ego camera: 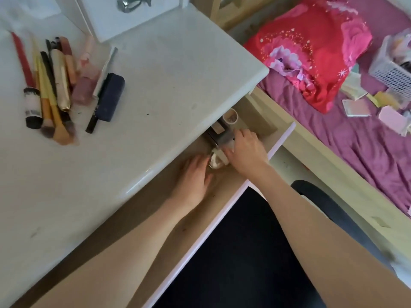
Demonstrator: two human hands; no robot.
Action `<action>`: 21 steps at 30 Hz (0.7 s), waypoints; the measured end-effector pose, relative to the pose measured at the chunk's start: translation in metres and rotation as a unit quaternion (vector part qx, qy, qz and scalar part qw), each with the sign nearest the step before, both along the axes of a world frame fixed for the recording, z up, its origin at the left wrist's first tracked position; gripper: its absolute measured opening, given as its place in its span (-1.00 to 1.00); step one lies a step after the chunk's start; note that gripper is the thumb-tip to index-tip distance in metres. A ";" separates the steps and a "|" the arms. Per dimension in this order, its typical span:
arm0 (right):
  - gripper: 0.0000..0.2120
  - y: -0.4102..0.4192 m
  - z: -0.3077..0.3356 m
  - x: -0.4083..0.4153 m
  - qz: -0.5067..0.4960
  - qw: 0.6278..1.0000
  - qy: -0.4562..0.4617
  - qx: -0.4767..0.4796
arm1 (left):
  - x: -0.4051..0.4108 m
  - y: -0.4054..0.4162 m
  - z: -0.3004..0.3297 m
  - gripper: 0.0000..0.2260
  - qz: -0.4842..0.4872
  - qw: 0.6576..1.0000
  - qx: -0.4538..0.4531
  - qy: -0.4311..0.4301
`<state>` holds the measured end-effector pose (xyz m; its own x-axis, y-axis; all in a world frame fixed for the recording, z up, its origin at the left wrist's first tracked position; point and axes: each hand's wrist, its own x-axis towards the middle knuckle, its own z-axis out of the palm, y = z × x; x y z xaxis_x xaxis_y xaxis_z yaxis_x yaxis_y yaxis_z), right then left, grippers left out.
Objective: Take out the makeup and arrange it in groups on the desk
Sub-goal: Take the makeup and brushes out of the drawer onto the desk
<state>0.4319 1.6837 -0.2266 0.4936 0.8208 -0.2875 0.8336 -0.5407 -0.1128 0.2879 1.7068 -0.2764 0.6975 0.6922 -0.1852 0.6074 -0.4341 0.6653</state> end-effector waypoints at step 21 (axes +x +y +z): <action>-0.46 0.016 -0.001 0.010 -0.049 0.998 -0.029 -0.020 | 0.037 0.002 -0.012 -0.62 0.154 0.971 -0.182 -0.022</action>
<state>0.4420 1.6995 -0.2278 0.5878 0.7562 -0.2875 0.7807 -0.6234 -0.0438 0.3248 1.7092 -0.2886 0.4810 0.7638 -0.4305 0.6382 0.0317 0.7692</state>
